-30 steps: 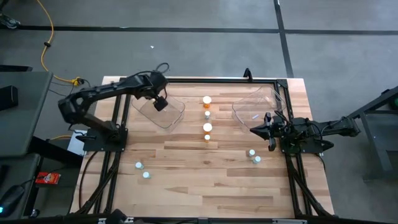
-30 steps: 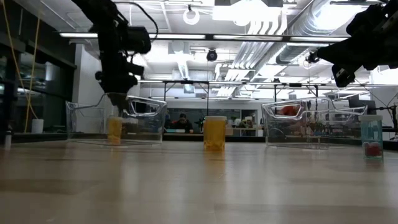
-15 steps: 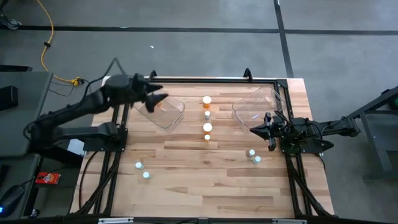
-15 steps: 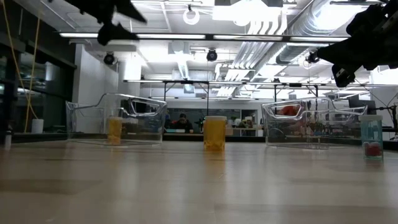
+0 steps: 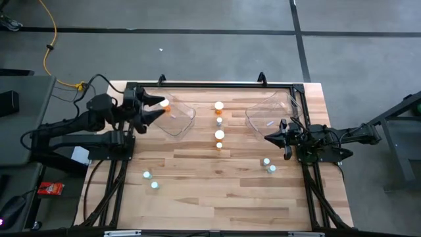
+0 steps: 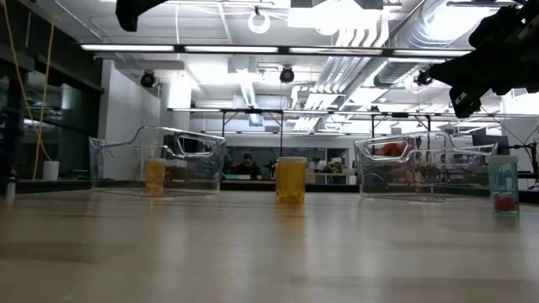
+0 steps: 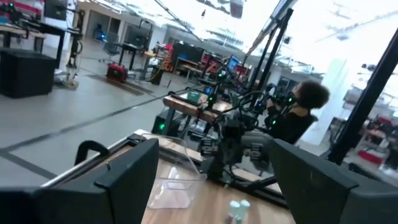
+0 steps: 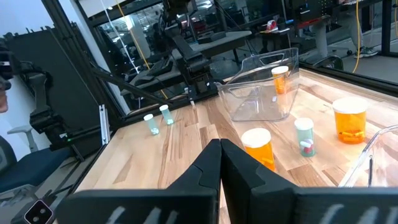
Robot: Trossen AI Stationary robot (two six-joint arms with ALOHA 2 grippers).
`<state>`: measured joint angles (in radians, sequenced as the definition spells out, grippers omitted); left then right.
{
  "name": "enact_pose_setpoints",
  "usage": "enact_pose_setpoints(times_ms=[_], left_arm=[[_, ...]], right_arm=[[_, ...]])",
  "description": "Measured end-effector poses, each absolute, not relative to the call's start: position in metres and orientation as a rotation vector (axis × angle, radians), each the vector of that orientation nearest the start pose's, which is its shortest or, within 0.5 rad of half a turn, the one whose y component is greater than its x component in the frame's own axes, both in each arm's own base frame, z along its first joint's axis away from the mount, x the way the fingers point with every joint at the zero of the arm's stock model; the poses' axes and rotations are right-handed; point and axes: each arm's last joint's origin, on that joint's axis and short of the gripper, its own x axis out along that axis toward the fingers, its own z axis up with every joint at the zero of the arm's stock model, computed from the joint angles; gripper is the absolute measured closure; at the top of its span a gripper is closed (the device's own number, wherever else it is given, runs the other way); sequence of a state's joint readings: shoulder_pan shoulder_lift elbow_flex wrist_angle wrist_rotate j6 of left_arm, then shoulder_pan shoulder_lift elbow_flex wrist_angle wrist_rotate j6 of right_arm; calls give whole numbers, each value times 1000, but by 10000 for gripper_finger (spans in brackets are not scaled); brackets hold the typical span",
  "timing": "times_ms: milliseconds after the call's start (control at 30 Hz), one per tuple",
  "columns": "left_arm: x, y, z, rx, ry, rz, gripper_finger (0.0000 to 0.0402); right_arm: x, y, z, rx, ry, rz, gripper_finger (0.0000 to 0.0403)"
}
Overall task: Pick and place medicine bottles into bin by pill shape (circle, oval)
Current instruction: Put the bottom green capsule bottle into the left transparent bin
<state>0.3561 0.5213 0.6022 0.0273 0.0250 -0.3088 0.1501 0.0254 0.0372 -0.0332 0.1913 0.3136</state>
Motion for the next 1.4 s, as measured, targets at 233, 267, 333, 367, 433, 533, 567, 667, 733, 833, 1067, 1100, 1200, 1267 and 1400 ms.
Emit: enact_pose_setpoints(times_ms=[233,267,333,367,433,533,567,667,733,833,1067,1100,1200,1267,1400], left_arm=[[124,46,322,-262,-125,336,106],[125,46,321,-275,-121,337,106],[128,47,320,-297,-111,338,106],[129,48,319,-299,-104,338,106],[132,49,317,-285,-87,338,106],[136,50,314,-254,-58,341,106],[137,51,314,-254,-53,339,106],[139,50,313,-255,-45,318,106],[139,50,313,-255,-44,292,109],[139,48,314,-254,-44,246,130],[138,36,315,-231,-39,132,297],[138,33,316,-224,-40,117,333],[136,27,316,-226,-32,80,388],[134,24,315,-230,-16,64,388],[131,18,315,-233,-10,39,399]], right_arm=[[96,8,172,327,-1,-66,402],[96,8,173,359,-19,-70,402],[96,8,181,471,-103,-67,402],[95,7,186,523,-161,-74,402],[94,5,193,600,-262,-119,402],[90,2,205,653,-405,-138,402],[88,2,210,650,-455,-121,402],[86,3,223,612,-554,-65,402],[87,3,233,576,-562,-72,402],[97,4,248,509,-492,-113,402],[130,11,283,378,-287,-127,402],[135,11,287,368,-253,-133,402],[147,13,300,366,-160,-151,402],[152,14,309,398,-102,-160,402],[160,16,326,456,107,-191,394]])
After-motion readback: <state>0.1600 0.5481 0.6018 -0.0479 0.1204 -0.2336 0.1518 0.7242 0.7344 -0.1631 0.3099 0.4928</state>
